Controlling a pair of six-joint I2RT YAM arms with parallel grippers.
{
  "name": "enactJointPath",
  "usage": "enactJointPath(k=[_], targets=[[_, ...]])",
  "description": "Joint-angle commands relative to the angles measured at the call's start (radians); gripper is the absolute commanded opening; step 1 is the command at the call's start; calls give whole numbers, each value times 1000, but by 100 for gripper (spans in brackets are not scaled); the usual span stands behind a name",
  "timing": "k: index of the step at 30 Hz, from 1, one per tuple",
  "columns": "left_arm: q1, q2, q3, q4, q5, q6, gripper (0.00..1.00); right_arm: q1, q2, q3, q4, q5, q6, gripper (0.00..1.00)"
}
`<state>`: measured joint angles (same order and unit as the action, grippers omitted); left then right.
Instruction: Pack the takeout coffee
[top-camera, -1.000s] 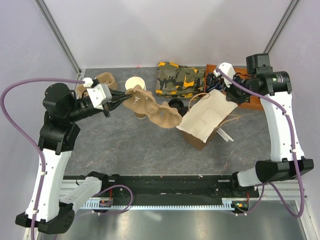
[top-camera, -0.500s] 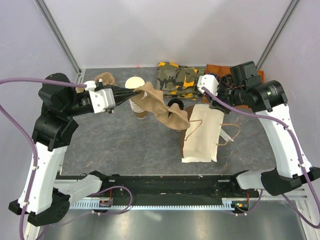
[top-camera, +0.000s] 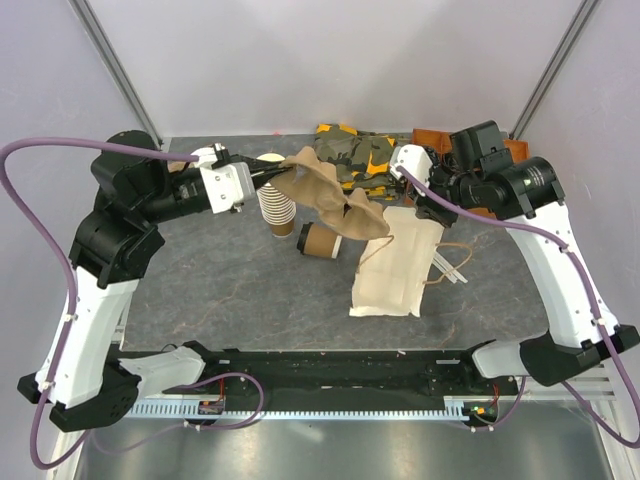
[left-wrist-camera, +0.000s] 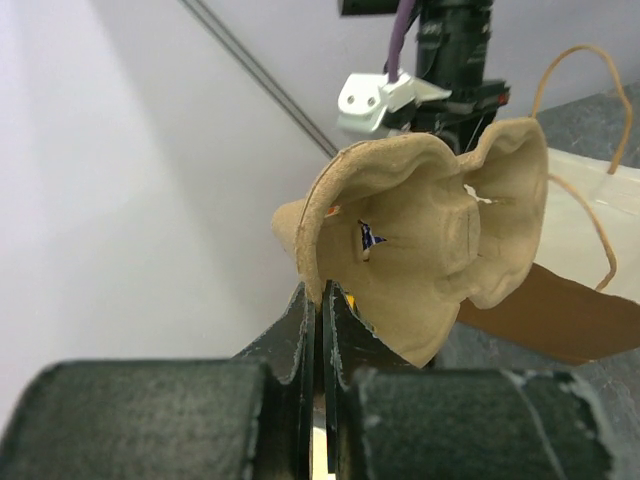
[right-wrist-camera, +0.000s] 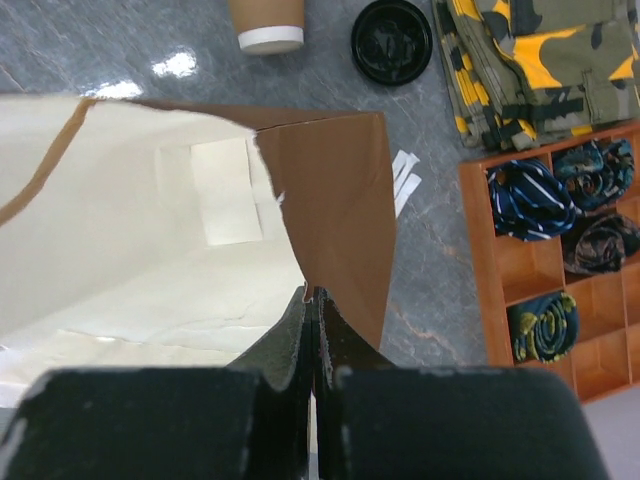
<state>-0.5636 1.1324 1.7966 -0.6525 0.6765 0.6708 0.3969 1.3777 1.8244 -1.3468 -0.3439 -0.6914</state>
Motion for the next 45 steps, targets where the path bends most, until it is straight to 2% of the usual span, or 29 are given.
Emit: enactJointPath(k=[1, 6, 11, 15, 21, 22, 24, 25, 28, 30, 31, 32, 34, 39, 40, 43, 45], targets=[[-4, -17, -46, 33, -58, -19, 2, 5, -46, -40, -114, 68, 20, 0], [-4, 33, 38, 82, -62, -60, 2, 5, -32, -63, -112, 14, 36, 0], [-41, 108, 138, 40, -54, 0, 2, 3, -17, -76, -88, 20, 39, 0], [-38, 125, 118, 56, -127, -83, 2, -13, -17, -148, -54, 80, 32, 0], [13, 63, -25, 116, -204, -282, 2, -145, 56, -10, -29, 54, 49, 28], [36, 63, -37, 111, -192, -318, 2, -159, 75, 2, -31, 48, 41, 40], [120, 53, -71, 97, -135, -396, 2, -191, 99, 30, -32, 46, 21, 48], [145, 47, -101, 99, -123, -414, 2, -200, 104, 38, -35, 36, 18, 58], [195, 14, -150, 96, -108, -424, 2, -240, 119, 81, -40, 0, 15, 69], [284, 6, -158, 61, -16, -441, 2, -251, 124, 139, -40, -44, 36, 76], [324, 4, -157, 38, 12, -450, 2, -253, 129, 160, -40, -56, 47, 78], [412, 4, -157, -28, 43, -448, 2, -251, 130, 180, -41, -84, 59, 80], [491, -11, -184, -111, 110, -410, 2, -253, 142, 239, -31, -109, 105, 85], [778, -97, -396, -352, 211, -139, 2, -251, 135, 268, 67, -167, 210, 96], [812, -98, -463, -377, 218, -69, 2, -251, 135, 266, 78, -178, 240, 96], [927, -66, -561, -424, 218, 8, 2, -247, 142, 256, 115, -224, 295, 98], [958, -27, -629, -385, 213, 10, 2, -242, 156, 256, 133, -234, 322, 98]])
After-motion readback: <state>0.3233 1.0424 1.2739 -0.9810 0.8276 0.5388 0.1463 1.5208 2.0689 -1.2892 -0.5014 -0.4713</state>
